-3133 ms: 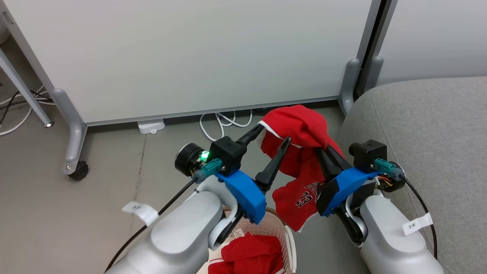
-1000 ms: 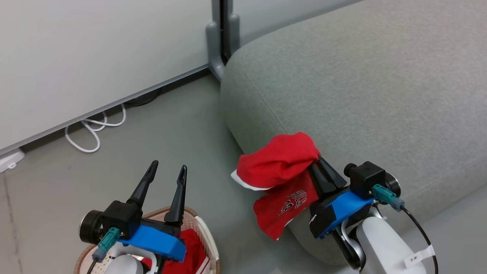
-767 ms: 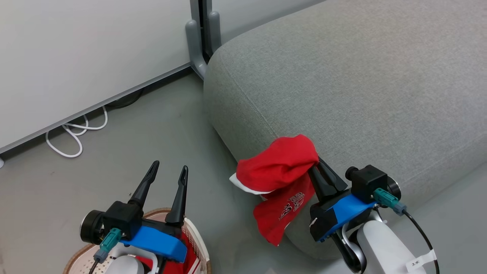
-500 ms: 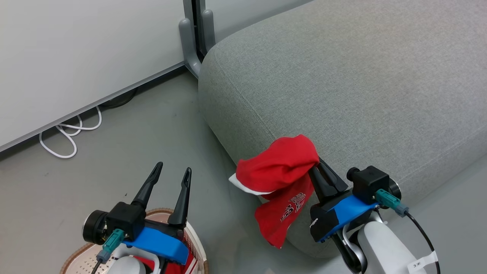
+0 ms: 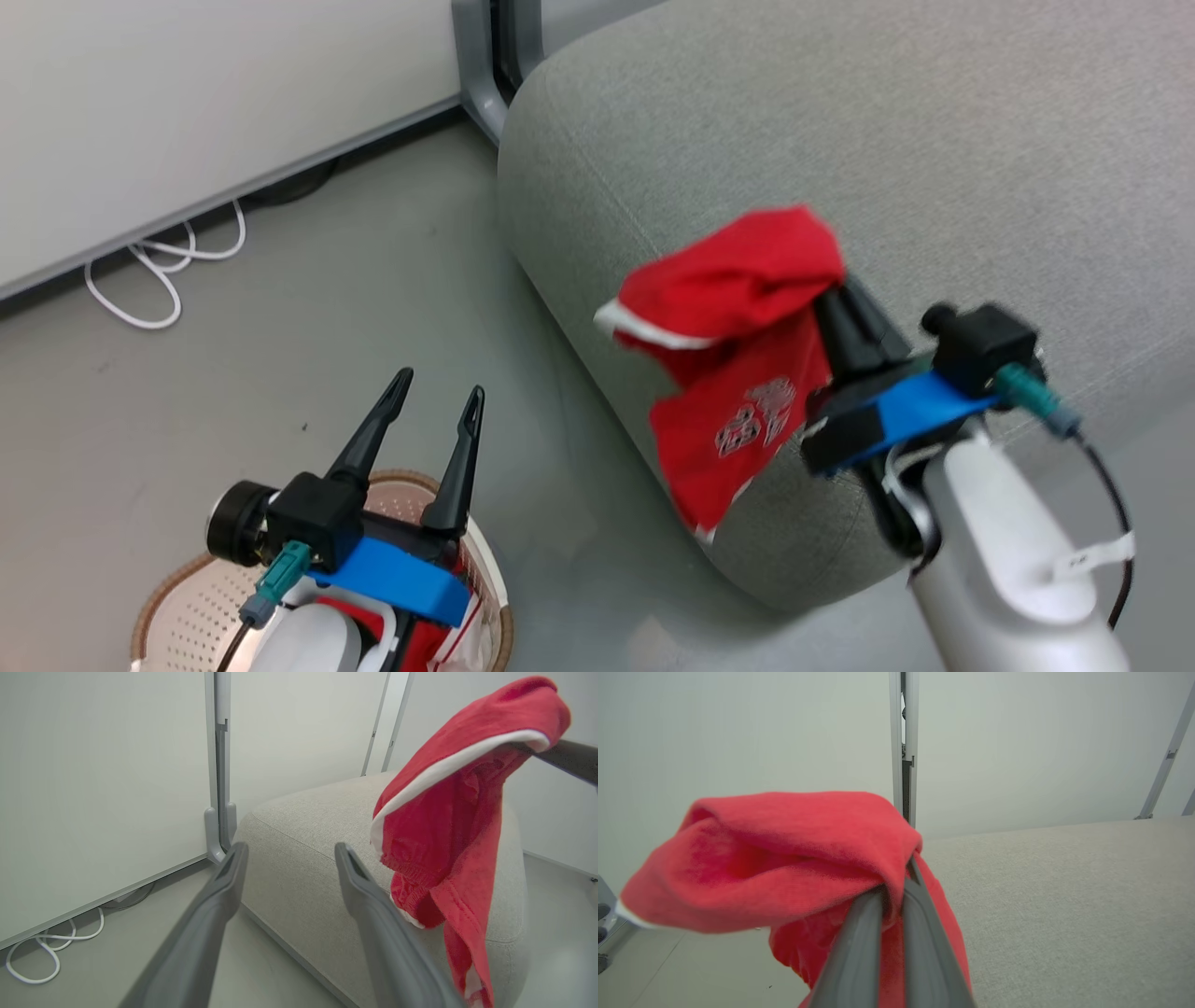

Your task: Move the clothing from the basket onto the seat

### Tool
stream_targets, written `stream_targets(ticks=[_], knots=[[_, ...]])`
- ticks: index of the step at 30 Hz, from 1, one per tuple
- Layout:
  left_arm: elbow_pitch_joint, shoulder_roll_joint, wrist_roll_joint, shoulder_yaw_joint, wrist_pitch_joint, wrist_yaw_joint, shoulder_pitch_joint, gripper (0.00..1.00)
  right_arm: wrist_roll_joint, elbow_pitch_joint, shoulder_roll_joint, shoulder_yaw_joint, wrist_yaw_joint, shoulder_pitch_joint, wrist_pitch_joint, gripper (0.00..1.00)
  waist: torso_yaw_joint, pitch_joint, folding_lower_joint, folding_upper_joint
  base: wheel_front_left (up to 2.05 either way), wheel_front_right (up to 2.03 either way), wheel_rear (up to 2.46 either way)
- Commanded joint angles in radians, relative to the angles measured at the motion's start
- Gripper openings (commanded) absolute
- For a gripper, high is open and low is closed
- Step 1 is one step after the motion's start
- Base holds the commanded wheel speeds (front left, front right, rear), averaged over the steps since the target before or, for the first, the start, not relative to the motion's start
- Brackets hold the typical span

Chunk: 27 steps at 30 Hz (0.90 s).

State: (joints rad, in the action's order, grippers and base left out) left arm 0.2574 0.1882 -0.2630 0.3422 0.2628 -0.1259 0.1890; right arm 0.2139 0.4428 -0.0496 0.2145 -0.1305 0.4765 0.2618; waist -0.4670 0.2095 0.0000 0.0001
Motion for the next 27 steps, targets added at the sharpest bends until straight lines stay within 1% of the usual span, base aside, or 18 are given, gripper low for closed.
stream_targets(ticks=[1,4,9,14,15,21,27], knots=[[-0.016,0.014,0.005,0.007,0.003,-0.007,0.027,1.0,-0.004,0.008,-0.001,-0.037,0.0,0.057,0.005,0.0,0.017,0.046,0.0,-0.0001,0.0,0.0,0.0],[-0.04,0.032,0.012,0.02,0.003,-0.007,0.054,1.0,0.007,0.032,-0.001,-0.104,0.0,0.153,0.002,0.0,0.034,0.105,0.0,-0.0001,0.0,0.0,0.0],[-0.087,0.074,0.033,0.046,0.002,-0.007,0.102,1.0,-0.041,0.069,-0.003,-0.253,0.0,0.33,-0.01,0.0,0.06,0.222,0.0,-0.0001,0.0,0.0,0.0],[-0.153,0.1,0.054,0.064,-0.008,-0.007,0.16,1.0,-0.067,0.084,-0.045,-0.439,0.0,0.478,-0.019,0.0,0.102,0.346,0.0,-0.0001,0.0,0.0,0.0],[-0.153,0.1,0.054,0.064,-0.008,-0.007,0.16,1.0,-0.067,0.084,-0.045,-0.439,0.0,0.478,-0.019,0.0,0.102,0.346,0.0,-0.0001,0.0,0.0,0.0],[-0.245,0.126,0.08,0.077,-0.03,-0.006,0.214,1.0,-0.138,0.103,-0.154,-0.594,0.0,0.61,-0.038,0.0,0.148,0.477,0.0,-0.0001,0.0,0.0,0.0],[-0.317,0.148,0.092,0.064,-0.048,0.015,0.236,1.0,-0.211,0.164,-0.211,-0.729,0.0,0.66,-0.046,0.0,0.174,0.557,0.0,-0.0001,0.0,0.0,0.0]])
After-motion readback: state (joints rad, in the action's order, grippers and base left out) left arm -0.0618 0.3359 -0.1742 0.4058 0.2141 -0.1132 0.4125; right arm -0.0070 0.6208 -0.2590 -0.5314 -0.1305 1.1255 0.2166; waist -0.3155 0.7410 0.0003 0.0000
